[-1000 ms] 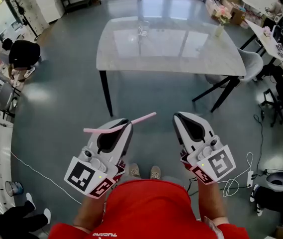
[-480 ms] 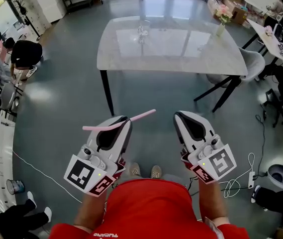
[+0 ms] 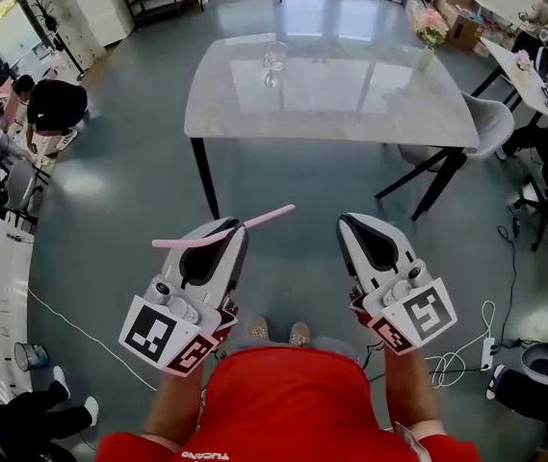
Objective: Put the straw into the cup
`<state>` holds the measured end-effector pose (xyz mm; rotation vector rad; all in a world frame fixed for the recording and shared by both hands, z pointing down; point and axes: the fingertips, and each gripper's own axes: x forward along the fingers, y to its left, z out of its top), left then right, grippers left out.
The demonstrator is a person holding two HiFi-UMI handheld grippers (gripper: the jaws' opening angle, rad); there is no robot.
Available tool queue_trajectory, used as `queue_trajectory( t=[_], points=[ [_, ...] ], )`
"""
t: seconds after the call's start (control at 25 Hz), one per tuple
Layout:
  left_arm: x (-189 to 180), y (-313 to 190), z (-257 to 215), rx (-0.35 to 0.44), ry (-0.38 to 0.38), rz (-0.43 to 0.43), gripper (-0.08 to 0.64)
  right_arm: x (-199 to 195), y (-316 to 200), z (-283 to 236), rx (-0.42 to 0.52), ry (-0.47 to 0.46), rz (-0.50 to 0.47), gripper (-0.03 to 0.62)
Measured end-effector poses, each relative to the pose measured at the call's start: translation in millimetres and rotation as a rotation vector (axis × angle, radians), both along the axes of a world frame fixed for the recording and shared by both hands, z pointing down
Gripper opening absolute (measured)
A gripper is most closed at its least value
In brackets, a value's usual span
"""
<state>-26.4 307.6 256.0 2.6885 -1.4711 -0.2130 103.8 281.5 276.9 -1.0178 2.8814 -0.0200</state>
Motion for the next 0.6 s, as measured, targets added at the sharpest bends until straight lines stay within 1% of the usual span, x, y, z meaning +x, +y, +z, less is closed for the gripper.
queue_trajectory(
  t=[0.36, 0.6],
  points=[
    [20.3, -1.5, 1.4, -0.009, -0.031, -0.025, 0.037, 23.5, -4.0, 4.9, -0.001, -0.013, -0.008, 0.002],
    [16.7, -14.4, -2.2, 0.004, -0.026, -0.043, 0.037, 26.1, -15.6, 4.4, 0.002, -0.005, -0.012, 0.002]
  ],
)
